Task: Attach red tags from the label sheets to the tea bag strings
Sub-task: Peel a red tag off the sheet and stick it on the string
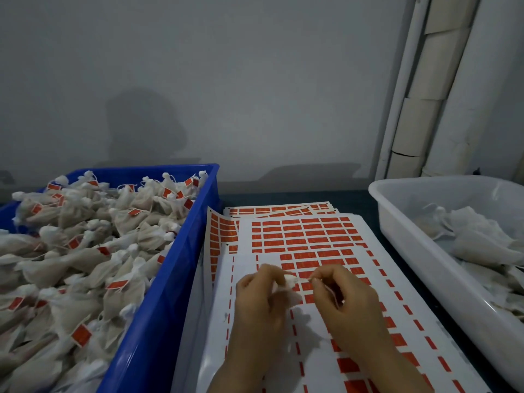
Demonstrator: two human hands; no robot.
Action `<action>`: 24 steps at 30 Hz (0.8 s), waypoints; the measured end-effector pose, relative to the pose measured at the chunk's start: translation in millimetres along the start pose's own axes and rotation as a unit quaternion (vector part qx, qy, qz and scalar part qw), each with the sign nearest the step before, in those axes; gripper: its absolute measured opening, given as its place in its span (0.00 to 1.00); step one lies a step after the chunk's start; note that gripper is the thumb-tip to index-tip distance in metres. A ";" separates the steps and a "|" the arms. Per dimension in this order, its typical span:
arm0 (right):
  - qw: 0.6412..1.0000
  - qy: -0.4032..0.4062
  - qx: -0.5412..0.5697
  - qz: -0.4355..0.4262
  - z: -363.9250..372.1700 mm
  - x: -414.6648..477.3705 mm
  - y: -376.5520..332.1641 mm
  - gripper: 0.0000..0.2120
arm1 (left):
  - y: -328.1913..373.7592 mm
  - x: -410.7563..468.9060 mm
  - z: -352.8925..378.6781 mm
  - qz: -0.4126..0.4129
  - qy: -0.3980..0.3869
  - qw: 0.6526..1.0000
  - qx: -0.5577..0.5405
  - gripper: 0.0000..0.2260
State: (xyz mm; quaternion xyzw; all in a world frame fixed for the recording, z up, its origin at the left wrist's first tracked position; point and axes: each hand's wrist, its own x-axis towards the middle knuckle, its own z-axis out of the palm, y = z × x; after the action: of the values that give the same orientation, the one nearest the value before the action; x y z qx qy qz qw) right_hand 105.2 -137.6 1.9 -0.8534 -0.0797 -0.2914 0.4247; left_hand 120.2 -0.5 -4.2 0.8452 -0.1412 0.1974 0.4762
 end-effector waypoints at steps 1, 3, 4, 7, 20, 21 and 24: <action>1.000 -0.012 0.006 -0.002 0.4 -1.0 -0.1 0.04 | -1.3 0.0 -0.9 0.059 0.032 0.997 0.042 0.05; 1.000 -0.026 0.011 -0.006 1.5 -2.6 0.9 0.07 | -5.0 1.0 -1.0 0.120 0.106 0.980 0.115 0.03; 1.000 -0.029 0.010 -0.007 2.0 -2.7 1.6 0.09 | -6.7 1.3 -1.2 0.120 0.136 0.974 0.138 0.03; 0.999 -0.037 0.019 -0.005 4.1 -2.1 0.1 0.04 | -12.1 2.0 -1.6 0.097 0.166 0.967 0.170 0.05; 0.986 -0.136 -0.018 -0.096 10.3 -4.1 -0.8 0.06 | 4.7 13.0 -10.4 -0.409 -0.081 0.847 -0.330 0.16; 0.984 -0.150 -0.019 -0.089 10.8 -3.7 1.2 0.06 | 4.6 11.9 -9.5 -0.397 -0.061 0.863 -0.305 0.14; 0.982 -0.168 -0.040 -0.074 10.7 -2.3 6.7 0.08 | 6.5 8.8 -9.1 -0.346 -0.022 0.911 -0.222 0.08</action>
State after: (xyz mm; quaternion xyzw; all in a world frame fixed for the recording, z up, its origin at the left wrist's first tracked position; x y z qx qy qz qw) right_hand 110.5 -133.3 -9.0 -0.8983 -0.2010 -0.1770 0.3483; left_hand 123.4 3.5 9.0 0.7173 0.1098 -0.0349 0.6872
